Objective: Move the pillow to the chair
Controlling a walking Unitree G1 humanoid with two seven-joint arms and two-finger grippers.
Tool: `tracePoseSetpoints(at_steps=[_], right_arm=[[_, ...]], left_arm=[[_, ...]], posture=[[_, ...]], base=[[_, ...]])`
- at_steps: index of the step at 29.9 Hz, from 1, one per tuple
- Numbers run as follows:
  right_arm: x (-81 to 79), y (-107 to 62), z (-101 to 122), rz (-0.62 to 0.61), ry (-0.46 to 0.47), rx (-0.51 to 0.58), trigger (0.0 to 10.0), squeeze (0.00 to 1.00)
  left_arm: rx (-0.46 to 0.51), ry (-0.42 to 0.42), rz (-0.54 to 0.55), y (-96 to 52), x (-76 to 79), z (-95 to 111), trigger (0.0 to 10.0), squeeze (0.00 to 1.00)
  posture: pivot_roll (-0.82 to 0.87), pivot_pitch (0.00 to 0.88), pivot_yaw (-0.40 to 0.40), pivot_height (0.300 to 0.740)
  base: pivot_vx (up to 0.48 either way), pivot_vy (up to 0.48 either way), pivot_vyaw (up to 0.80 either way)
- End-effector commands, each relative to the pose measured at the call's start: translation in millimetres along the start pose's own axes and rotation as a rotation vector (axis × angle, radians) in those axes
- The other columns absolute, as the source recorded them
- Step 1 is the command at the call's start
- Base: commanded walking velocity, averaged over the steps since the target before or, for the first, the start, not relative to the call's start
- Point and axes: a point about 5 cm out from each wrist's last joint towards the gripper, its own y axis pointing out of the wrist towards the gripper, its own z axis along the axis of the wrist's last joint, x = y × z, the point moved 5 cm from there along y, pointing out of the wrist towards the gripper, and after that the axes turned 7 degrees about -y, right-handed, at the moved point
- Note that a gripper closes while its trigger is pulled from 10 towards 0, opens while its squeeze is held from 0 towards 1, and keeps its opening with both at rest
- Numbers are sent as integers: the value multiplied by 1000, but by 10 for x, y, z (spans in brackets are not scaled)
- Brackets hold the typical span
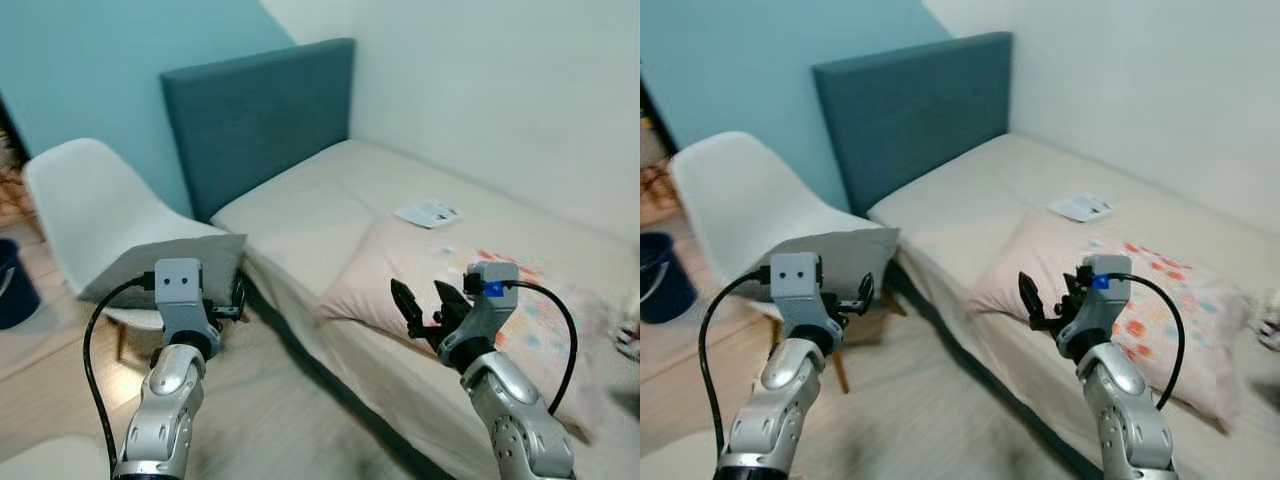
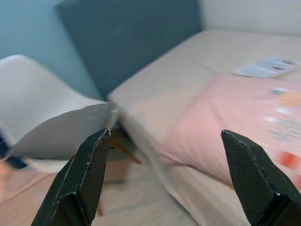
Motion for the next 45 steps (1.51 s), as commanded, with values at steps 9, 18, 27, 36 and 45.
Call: tracePoseSetpoints(at_steps=[9,18,27,36,45], right_arm=[[19,-6,-6,-9,2,-11,10000,0],[14,3,-10,-7,6,-21,10000,0],[-22,42,9,13,3,-41,10000,0],[-88,32,8,53,-3,-45,10000,0],[-162,28,14,99,-55,-45,10000,0]], left_arm=[[-10,-15,-22,28,33,8,10000,0],[-8,-22,-23,33,26,18,10000,0],[15,-6,-17,55,4,74,10000,0],[50,11,23,53,-59,129,10000,0],[55,6,27,65,-63,133,10000,0]], posture=[[-89,0,-5,740],[-89,4,-6,740],[-86,5,-5,740],[-88,7,-5,740],[-92,4,-4,740]], base=[[0,0,-800],[0,0,-800],[0,0,-526],[171,0,0],[283,0,0]])
